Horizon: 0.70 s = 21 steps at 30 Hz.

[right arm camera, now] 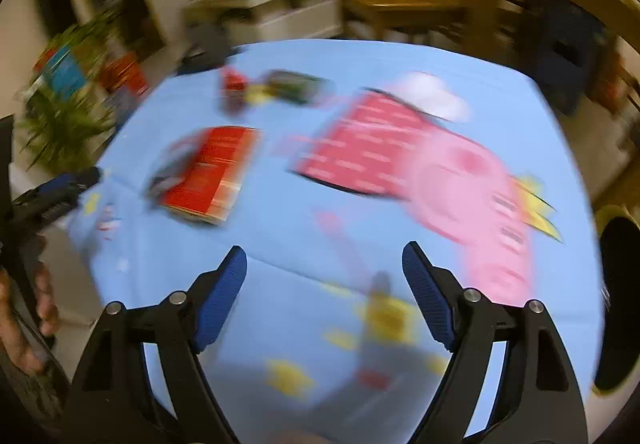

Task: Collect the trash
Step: 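Grasp the pink card with the right gripper while the left grasps the red candy wrapper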

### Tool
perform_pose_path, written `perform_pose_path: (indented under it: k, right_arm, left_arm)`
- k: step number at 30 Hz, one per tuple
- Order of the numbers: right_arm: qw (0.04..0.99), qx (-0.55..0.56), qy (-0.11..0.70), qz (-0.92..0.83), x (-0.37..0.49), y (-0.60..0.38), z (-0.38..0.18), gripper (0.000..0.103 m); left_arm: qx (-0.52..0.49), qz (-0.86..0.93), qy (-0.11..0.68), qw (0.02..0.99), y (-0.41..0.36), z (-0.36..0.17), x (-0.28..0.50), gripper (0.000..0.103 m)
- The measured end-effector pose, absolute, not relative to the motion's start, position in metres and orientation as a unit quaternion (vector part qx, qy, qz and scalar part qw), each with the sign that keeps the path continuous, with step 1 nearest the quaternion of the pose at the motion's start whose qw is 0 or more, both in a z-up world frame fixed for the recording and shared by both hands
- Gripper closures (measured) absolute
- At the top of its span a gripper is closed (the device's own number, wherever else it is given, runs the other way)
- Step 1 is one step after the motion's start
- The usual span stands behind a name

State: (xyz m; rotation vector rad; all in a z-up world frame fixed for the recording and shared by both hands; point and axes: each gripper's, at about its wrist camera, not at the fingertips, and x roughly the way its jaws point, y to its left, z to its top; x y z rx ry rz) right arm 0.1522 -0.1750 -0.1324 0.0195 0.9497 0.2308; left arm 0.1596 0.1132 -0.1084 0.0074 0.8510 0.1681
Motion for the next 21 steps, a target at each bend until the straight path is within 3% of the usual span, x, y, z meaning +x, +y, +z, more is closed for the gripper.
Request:
perform_pose_path:
  k: [6, 9, 16, 19, 20, 21]
  right_arm:
    - [0.88, -0.031, 0.439, 0.178, 0.189, -0.072, -0.122, 0.018]
    - [0.881, -0.041, 0.441, 0.169, 0.205, -0.049, -0.125, 0.01]
    - [0.87, -0.076, 0.463, 0.152, 0.234, -0.032, -0.145, 0.006]
    - [0.868, -0.111, 0.46, 0.154, 0.234, -0.021, -0.153, 0.034]
    - [0.868, -0.137, 0.454, 0.149, 0.232, -0.014, -0.154, 0.047]
    - [0.864, -0.143, 0.453, 0.165, 0.228, -0.012, -0.151, 0.067]
  left_arm:
    - [-0.02, 0.086, 0.424, 0.901, 0.136, -0.126, 0.16, 0.023]
    - [-0.028, 0.089, 0.431, 0.897, 0.145, -0.133, 0.16, 0.023]
    - [-0.044, 0.089, 0.435, 0.895, 0.162, -0.14, 0.163, 0.022]
    - [-0.045, 0.083, 0.438, 0.894, 0.161, -0.142, 0.166, 0.022]
    - [-0.043, 0.081, 0.438, 0.894, 0.16, -0.143, 0.167, 0.022]
    - [-0.041, 0.079, 0.438, 0.894, 0.159, -0.144, 0.167, 0.022]
